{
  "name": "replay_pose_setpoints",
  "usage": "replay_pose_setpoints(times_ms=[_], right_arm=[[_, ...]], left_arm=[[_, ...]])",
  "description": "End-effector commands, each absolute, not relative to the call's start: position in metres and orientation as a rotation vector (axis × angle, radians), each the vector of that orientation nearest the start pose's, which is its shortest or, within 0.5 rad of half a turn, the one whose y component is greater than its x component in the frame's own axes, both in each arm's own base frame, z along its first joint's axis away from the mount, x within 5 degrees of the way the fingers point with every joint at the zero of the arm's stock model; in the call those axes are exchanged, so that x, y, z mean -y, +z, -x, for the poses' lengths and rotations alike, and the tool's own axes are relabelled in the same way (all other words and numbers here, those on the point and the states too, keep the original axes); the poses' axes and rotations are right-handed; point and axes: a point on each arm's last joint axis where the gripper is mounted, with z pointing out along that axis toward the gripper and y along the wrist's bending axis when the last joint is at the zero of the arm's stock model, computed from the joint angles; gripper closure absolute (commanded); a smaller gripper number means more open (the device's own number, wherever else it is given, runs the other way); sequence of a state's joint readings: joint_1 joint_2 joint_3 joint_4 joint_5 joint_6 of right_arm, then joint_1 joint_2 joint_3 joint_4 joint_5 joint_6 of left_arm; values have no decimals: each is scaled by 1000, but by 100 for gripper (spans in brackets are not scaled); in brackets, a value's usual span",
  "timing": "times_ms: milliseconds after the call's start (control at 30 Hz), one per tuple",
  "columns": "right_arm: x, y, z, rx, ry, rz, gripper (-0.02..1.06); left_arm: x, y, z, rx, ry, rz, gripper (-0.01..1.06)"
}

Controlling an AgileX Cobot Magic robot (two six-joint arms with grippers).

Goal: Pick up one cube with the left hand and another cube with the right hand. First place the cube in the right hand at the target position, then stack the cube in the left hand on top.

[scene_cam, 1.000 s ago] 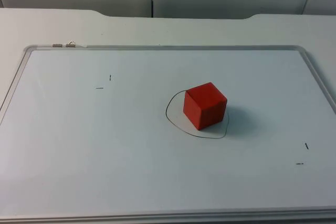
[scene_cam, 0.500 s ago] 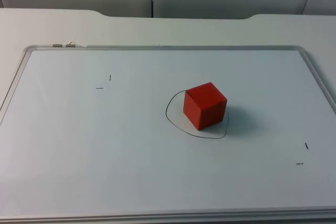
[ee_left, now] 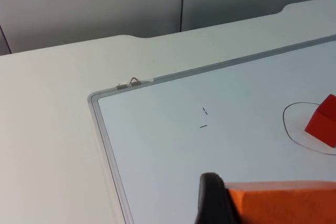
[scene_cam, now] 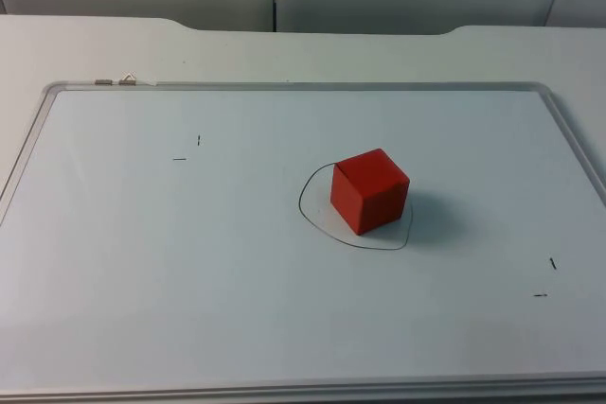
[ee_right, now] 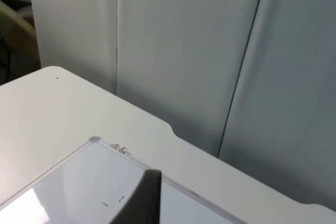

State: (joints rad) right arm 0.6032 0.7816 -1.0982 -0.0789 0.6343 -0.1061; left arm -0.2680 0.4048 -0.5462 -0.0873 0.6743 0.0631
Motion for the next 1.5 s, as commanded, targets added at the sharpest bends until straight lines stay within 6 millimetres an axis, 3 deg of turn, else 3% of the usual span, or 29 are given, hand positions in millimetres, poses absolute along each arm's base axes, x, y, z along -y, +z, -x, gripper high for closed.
replay_pose_setpoints(times_ms=[0, 167, 267, 300, 433, 467, 567, 600, 633, 700, 800, 900, 933, 1067, 1367, 1467], right_arm=[[-69, 452, -107, -1643, 275, 636, 10], [-64, 455, -100, -1618, 280, 626, 10], [-64, 455, -100, -1620, 279, 626, 10], [-64, 455, -100, -1620, 279, 626, 10], [-65, 455, -99, -1626, 304, 622, 10], [-65, 455, -99, -1626, 304, 622, 10], [-65, 455, -99, -1626, 306, 621, 10], [-65, 455, -99, -1626, 306, 621, 10], [-65, 455, -99, -1626, 306, 621, 10], [-65, 455, -99, -1626, 305, 623, 10], [-65, 455, -99, -1626, 305, 623, 10], [-65, 455, -99, -1626, 305, 623, 10], [-65, 455, -99, -1626, 305, 623, 10], [-65, 455, -99, -1626, 305, 623, 10], [-65, 454, -99, -1629, 304, 624, 10], [-65, 454, -99, -1631, 304, 625, 10]], left_arm=[[29, 314, -76, -1967, -260, -317, 83], [43, 328, -95, -1980, -329, -417, 83], [59, 345, -124, -1987, -393, -520, 83], [59, 345, -124, -1987, -393, -520, 83], [76, 358, -169, -2027, -425, -559, 83], [76, 358, -169, -2027, -425, -559, 83], [92, 359, -215, -2076, -445, -597, 83], [92, 359, -215, -2076, -445, -597, 83], [98, 357, -228, -2090, -460, -609, 83], [116, 351, -250, -2116, -489, -650, 83], [136, 342, -266, -2132, -511, -698, 83], [180, 315, -287, -2150, -539, -778, 83], [180, 315, -287, -2150, -539, -778, 83], [223, 280, -304, -2192, -561, -866, 83], [270, 233, -332, -2247, -578, -936, 83], [274, 223, -338, -2260, -571, -933, 83]])
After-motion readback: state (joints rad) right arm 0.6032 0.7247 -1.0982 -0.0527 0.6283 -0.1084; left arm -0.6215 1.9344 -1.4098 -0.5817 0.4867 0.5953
